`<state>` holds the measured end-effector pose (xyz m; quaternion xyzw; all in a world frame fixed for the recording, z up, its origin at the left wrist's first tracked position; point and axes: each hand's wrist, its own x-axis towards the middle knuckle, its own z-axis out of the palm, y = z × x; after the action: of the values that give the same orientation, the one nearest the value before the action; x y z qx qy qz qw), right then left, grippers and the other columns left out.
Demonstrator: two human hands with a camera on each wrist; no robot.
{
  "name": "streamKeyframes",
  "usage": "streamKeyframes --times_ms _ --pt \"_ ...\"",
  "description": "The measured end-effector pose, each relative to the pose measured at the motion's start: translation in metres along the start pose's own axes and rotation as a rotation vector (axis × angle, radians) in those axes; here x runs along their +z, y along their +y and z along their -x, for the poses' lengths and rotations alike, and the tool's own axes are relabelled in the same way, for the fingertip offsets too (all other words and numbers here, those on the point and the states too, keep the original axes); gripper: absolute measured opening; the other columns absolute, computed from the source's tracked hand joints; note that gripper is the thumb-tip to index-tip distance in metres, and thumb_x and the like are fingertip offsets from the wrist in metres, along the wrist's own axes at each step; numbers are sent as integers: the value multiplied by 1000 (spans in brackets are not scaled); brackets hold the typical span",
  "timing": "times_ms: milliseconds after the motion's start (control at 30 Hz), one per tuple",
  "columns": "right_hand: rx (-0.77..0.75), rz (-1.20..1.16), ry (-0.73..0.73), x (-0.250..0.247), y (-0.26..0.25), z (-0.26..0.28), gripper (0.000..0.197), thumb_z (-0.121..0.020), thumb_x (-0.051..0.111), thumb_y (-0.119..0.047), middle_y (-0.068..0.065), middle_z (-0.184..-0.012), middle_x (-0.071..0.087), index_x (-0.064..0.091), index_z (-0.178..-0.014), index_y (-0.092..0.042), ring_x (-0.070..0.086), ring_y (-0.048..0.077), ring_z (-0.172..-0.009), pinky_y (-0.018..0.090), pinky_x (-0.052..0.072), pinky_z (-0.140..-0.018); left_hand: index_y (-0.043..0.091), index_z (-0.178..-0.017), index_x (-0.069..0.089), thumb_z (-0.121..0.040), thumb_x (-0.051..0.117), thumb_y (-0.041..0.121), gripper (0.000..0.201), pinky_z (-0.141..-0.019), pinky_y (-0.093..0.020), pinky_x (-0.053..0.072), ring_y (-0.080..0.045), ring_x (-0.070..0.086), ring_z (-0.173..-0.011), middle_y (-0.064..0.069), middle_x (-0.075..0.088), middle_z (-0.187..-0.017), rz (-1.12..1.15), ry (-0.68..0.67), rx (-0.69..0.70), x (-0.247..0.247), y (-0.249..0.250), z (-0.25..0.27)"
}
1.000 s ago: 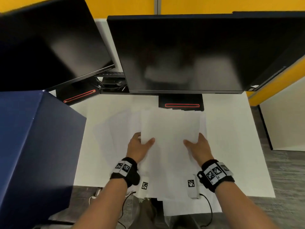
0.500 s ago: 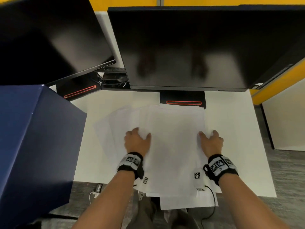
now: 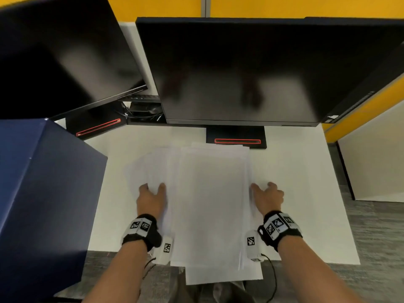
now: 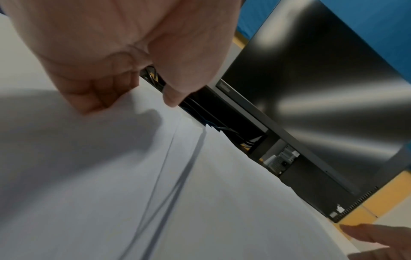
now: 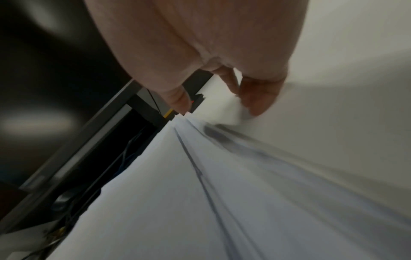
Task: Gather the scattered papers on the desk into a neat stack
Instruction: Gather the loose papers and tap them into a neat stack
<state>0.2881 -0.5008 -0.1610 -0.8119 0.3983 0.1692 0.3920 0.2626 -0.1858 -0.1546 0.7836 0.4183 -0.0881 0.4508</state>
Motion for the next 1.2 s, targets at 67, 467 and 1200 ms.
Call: streamKeyframes --times_ms 67,467,1200 --pt "-34 -19 -20 4 -18 -7 79 -89 56 -50 18 -147 27 30 -150 -7 38 40 -133 46 36 -109 4 -144 41 -100 50 41 58 -103 -38 44 -38 57 -124 -20 57 -139 -73 -20 8 -1 10 -16" --pt "-240 193 -139 24 -29 -4 69 -91 55 -41 24 -140 39 34 -146 -5 46 41 -125 42 39 -108 1 -147 40 -101 47 49 67 -107 -35 38 -34 50 -133 -19 50 -147 -147 -211 20 -10 12 -10" --pt "-247 280 -53 26 -6 2 66 -89 55 -48 32 -129 47 48 -130 4 50 44 -117 43 43 -102 0 -142 46 -93 50 58 76 -112 -44 33 -41 42 -133 -25 47 -142 -413 63 -40 -53 -17 -25"
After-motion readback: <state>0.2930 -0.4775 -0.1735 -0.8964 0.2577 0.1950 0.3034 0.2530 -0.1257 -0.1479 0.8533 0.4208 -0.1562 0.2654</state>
